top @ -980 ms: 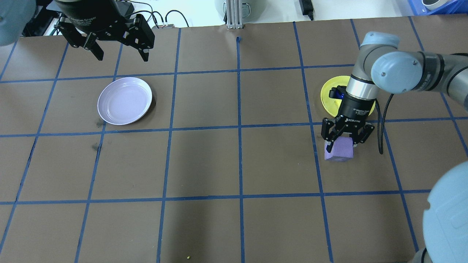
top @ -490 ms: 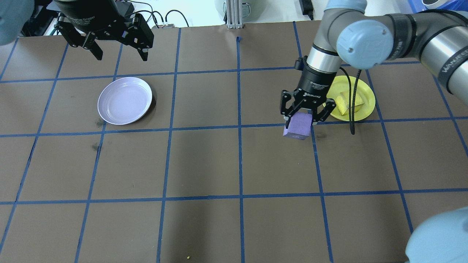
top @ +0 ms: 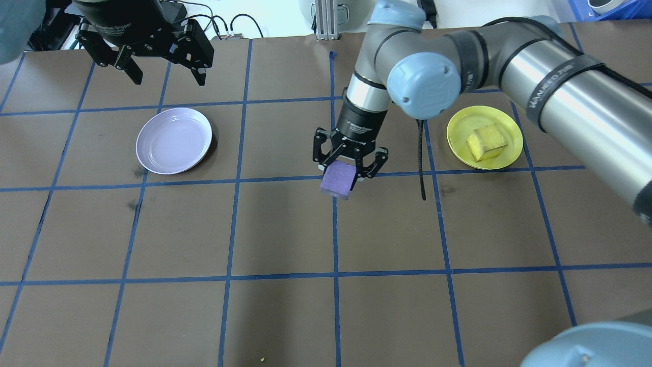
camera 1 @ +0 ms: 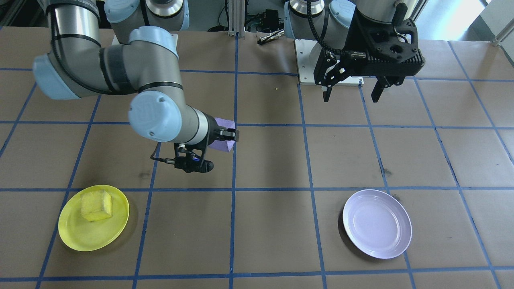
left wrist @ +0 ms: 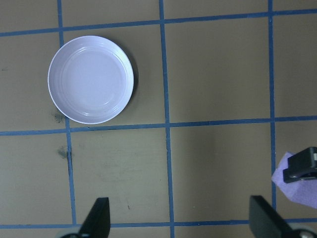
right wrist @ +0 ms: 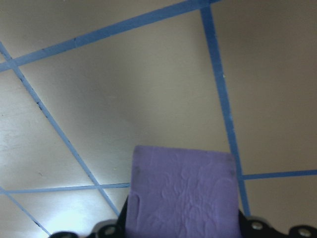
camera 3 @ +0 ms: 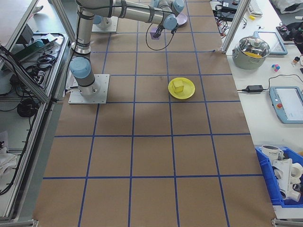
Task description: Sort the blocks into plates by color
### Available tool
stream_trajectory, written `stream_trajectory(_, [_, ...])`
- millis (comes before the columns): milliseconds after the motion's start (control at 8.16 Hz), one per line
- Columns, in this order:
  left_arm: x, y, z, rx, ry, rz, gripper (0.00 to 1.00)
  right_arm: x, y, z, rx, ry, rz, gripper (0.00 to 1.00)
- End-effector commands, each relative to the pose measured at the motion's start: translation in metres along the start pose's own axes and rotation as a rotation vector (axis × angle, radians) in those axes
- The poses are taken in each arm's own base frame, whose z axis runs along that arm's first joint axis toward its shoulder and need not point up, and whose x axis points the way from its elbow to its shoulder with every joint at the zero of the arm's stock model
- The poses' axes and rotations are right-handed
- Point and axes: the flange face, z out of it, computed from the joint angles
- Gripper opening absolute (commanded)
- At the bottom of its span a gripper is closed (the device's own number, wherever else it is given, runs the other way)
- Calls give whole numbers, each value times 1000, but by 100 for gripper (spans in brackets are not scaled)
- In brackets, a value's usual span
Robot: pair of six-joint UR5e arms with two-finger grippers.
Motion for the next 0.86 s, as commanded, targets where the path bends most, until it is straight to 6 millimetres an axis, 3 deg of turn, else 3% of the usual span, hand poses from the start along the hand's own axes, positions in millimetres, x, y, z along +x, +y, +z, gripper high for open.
stream_trajectory(0, [0,0,0,1,0,1,100,-59,-4,62,17,-43,49,0])
stream_trajectory(245, [-1,0,0,1,0,0,100,-66,-13,90,-1,-39,62,0])
stream_trajectory(490, [-1,0,0,1,0,0,100,-68,-20,94,18,-54,50,1])
stream_trajectory(613, [-1,0,0,1,0,0,100,-70,-25,97,40,-69,29,20])
stream_trajectory(735, [-1,0,0,1,0,0,100,-71,-33,107,49,-73,25,70])
